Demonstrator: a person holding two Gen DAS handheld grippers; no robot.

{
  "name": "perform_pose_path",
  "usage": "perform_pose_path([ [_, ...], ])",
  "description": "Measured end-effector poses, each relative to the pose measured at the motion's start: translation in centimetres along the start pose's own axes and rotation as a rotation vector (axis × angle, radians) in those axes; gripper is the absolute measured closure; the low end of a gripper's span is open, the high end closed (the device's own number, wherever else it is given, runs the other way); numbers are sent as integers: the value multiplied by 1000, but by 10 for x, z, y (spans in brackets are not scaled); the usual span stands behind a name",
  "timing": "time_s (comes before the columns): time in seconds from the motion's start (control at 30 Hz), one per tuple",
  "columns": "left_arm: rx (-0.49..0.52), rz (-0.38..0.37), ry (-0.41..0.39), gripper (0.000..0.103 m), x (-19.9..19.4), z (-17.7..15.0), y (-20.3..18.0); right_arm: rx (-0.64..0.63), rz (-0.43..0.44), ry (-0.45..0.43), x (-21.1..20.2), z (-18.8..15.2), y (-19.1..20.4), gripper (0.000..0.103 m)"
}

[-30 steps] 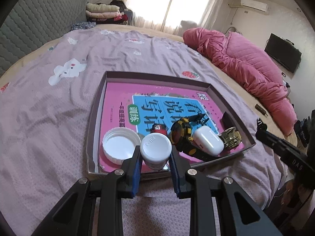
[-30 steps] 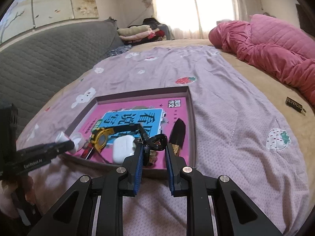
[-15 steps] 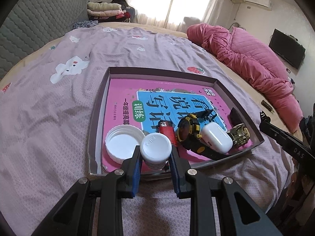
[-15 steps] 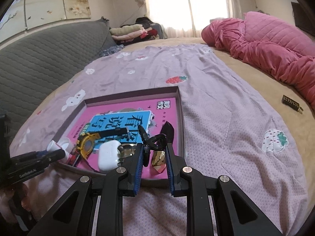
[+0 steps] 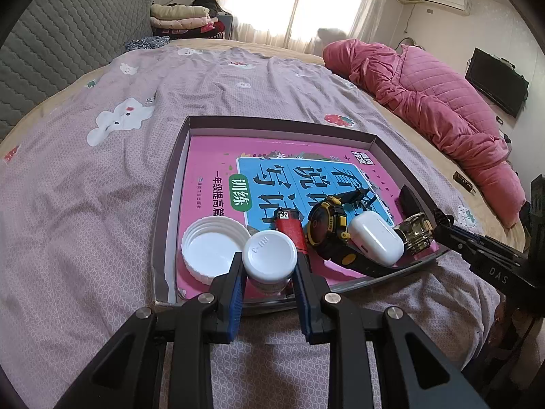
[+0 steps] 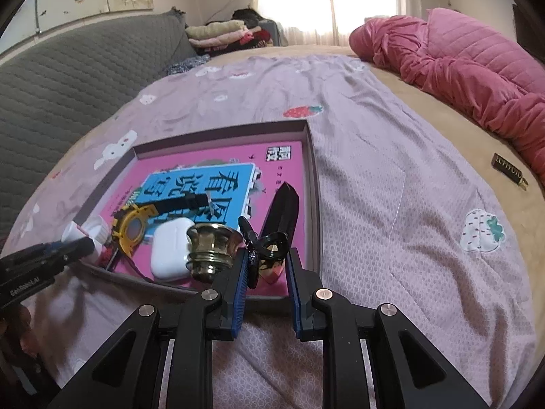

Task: Organize rigid objects
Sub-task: 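Carry the pill bottle and black clip into the tray and lower them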

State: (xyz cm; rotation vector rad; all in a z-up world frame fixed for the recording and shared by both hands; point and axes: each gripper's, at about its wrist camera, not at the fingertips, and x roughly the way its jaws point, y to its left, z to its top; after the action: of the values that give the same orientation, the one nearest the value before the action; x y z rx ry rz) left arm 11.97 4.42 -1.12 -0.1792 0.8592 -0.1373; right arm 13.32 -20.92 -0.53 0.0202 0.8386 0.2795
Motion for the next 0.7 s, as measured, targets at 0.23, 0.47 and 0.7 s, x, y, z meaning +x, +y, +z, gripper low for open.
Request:
perform_pose_path([
  [0.23,6,4,1,76,0,0,0,-28,-15,16,6,1,4,81],
  [0.47,12,10,4,76,1,-1,-1,-49,-33,40,13,4,5,81],
  [0.7,14,12,6,76,1,0,-1,-30,-30,59,17,7,4,81],
])
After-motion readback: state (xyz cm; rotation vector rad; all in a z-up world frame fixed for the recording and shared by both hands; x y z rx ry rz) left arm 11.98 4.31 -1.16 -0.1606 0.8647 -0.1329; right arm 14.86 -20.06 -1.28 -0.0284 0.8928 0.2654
